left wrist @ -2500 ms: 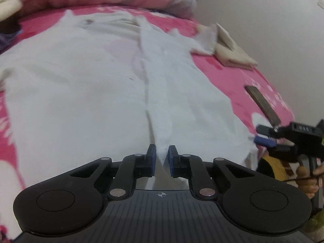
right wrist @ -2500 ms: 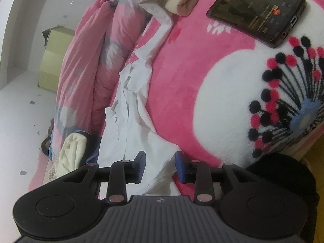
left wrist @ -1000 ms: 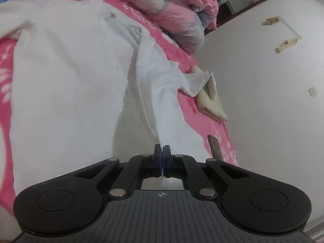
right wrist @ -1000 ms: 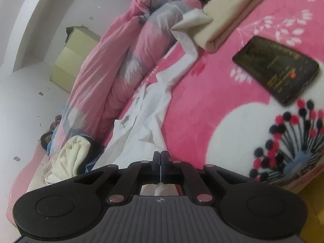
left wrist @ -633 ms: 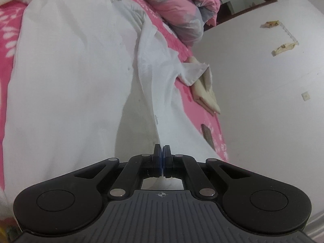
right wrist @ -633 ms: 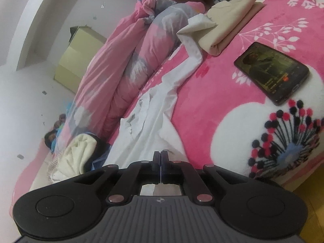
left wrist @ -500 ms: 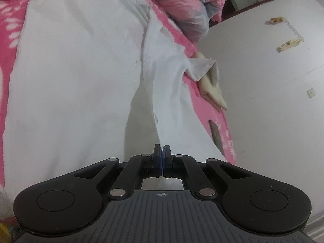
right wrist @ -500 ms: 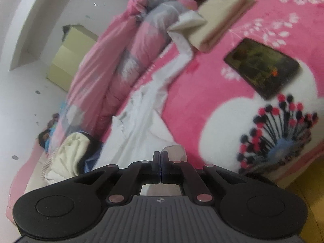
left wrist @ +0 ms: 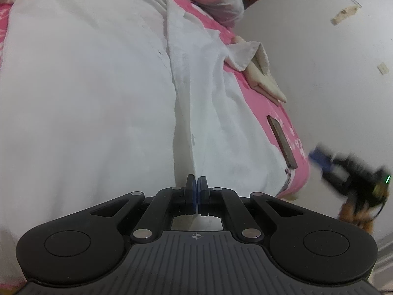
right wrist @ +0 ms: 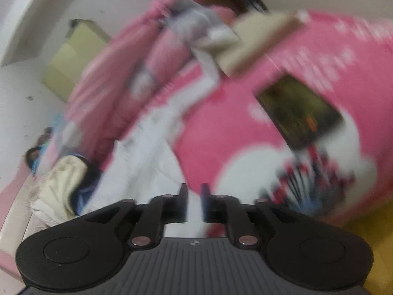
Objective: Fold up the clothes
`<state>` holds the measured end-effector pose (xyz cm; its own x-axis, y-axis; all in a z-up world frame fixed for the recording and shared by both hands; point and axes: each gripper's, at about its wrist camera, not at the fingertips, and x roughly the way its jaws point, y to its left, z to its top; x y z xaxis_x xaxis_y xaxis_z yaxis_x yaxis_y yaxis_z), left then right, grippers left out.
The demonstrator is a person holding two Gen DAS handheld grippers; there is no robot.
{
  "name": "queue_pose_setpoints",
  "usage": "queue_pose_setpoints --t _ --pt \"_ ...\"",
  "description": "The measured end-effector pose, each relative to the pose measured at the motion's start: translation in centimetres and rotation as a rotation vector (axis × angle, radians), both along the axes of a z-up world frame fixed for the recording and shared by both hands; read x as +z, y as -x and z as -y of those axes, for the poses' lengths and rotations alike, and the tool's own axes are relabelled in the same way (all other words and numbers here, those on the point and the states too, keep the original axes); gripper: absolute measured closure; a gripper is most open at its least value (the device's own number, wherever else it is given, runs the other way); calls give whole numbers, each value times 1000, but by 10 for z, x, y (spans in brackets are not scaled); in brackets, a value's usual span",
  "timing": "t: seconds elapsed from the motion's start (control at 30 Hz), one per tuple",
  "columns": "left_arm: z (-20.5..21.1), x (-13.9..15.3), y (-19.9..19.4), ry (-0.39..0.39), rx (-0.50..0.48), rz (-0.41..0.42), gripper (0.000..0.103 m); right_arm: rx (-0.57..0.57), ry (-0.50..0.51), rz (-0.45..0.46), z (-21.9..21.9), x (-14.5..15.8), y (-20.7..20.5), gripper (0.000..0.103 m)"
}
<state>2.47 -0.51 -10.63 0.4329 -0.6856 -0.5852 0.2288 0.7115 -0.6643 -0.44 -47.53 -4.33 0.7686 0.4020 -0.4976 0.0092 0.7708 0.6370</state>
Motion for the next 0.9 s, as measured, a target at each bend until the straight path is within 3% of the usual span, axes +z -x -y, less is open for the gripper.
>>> queue_pose_setpoints --t 0.1,0.2,0.4,0.5,0.67,0.8,0.9 --pt "0 -2 1 -10 -23 32 103 78 74 59 -22 34 -32 70" --pt "3 -6 -1 -13 -41 55 103 197 58 54 -53 54 -84 69" --pt "-6 -17 -4 67 -62 69 103 349 -22 -59 -117 66 -219 65" --pt "-14 -25 -5 120 -64 68 103 348 -36 -113 -144 49 -290 58" --pt "-18 -31 -3 170 -71 93 103 278 12 -226 -181 -2 -400 57" --pt "-19 -33 -1 180 -84 127 103 187 11 -322 -188 -48 -463 57" --pt "-20 -35 -1 197 -89 141 103 148 -51 -380 -189 -74 -490 56"
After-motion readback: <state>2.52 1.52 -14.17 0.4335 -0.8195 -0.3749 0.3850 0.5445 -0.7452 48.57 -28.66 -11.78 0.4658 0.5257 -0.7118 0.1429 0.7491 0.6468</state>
